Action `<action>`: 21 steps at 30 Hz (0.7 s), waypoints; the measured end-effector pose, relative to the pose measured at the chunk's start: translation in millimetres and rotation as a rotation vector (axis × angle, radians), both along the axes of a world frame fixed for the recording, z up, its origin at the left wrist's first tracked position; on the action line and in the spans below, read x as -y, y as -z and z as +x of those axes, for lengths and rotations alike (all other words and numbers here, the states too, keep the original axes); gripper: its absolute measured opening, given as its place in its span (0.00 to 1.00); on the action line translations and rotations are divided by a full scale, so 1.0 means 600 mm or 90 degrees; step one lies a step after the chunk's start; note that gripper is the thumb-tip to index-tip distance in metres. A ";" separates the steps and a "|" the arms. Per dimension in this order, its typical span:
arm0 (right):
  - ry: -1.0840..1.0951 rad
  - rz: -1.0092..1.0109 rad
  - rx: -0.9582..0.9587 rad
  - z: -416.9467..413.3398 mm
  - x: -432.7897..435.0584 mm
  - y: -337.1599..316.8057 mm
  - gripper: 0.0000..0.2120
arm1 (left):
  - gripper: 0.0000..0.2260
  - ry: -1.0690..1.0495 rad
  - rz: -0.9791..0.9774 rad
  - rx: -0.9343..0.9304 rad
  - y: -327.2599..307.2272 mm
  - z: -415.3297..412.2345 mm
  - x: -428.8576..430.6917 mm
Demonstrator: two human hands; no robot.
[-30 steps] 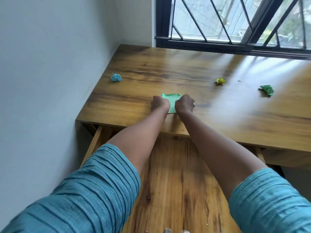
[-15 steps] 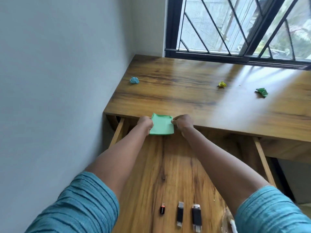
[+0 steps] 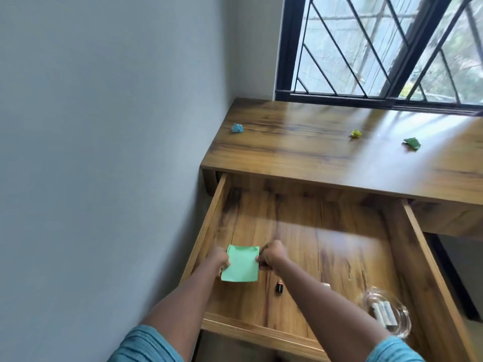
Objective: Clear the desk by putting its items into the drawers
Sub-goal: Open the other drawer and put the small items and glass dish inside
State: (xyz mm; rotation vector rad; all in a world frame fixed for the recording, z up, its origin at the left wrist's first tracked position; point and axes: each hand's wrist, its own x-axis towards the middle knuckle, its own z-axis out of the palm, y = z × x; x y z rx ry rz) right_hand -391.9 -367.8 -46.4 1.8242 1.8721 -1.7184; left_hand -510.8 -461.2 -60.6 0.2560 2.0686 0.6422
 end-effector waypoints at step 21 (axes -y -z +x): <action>-0.097 0.137 0.052 0.068 0.095 0.038 0.07 | 0.18 0.111 -0.126 -0.342 0.019 0.105 0.063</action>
